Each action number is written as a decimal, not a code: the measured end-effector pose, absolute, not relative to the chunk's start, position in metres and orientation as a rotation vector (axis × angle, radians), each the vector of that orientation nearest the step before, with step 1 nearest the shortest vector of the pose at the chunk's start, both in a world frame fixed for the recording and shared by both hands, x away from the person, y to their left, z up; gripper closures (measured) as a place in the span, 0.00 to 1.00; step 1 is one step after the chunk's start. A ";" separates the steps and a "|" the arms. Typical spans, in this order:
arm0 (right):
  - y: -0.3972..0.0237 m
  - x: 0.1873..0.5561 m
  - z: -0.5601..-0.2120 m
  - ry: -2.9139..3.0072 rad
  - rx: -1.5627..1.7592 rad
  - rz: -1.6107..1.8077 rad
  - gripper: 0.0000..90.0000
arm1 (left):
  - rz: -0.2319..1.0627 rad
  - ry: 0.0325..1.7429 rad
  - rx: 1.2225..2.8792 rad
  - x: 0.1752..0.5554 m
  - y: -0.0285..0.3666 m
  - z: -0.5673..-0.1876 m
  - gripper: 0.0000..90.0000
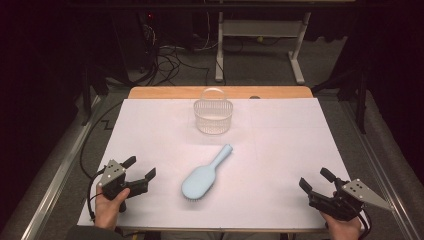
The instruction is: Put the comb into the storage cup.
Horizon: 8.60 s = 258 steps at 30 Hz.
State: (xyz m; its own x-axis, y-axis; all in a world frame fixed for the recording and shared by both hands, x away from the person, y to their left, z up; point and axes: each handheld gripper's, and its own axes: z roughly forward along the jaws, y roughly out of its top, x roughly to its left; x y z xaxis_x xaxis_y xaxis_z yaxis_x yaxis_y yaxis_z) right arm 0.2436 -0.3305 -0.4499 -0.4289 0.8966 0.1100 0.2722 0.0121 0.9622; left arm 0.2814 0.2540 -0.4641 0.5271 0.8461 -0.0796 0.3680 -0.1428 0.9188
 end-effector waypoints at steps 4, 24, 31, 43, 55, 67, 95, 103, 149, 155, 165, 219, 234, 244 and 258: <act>-0.330 0.244 -0.450 1.735 1.202 1.444 0.18 | 0.573 1.021 1.736 0.282 0.252 -0.464 0.18; -0.329 0.244 -0.450 1.741 1.196 1.453 0.18 | 0.567 0.968 1.777 0.283 0.238 -0.459 0.18; -0.329 0.246 -0.451 1.746 1.197 1.450 0.18 | 0.551 0.957 1.780 0.286 0.233 -0.459 0.18; -0.329 0.247 -0.451 1.750 1.192 1.440 0.18 | 0.523 0.946 1.777 0.289 0.229 -0.458 0.18; -0.328 0.247 -0.451 1.753 1.190 1.438 0.18 | 0.503 0.916 1.790 0.289 0.221 -0.456 0.19; -0.329 0.246 -0.451 1.746 1.195 1.445 0.18 | 0.497 0.884 1.818 0.292 0.204 -0.455 0.20; -0.330 0.246 -0.450 1.745 1.188 1.445 0.18 | 0.422 0.783 1.856 0.294 0.167 -0.445 0.23; -0.329 0.247 -0.450 1.747 1.188 1.447 0.19 | 0.391 0.754 1.879 0.295 0.158 -0.444 0.25; -0.329 0.247 -0.450 1.753 1.181 1.460 0.19 | 0.200 0.668 2.053 0.319 0.089 -0.423 0.50; -0.329 0.247 -0.450 1.755 1.178 1.460 0.19 | 0.182 0.664 2.150 0.328 0.076 -0.415 0.56; -0.329 0.247 -0.451 1.757 1.177 1.465 0.19 | 0.164 0.630 2.283 0.342 0.053 -0.408 0.65; -0.329 0.249 -0.451 1.771 1.178 1.480 0.19 | 0.061 0.694 2.683 0.419 -0.009 -0.422 1.00; -0.328 0.249 -0.451 1.778 1.174 1.481 0.19 | 0.052 0.733 2.677 0.427 -0.004 -0.427 1.00; -0.328 0.249 -0.451 1.777 1.173 1.481 0.19 | 0.053 0.776 2.671 0.430 0.010 -0.431 1.00; -0.328 0.249 -0.451 1.779 1.172 1.480 0.19 | 0.062 0.834 2.657 0.435 0.025 -0.433 1.00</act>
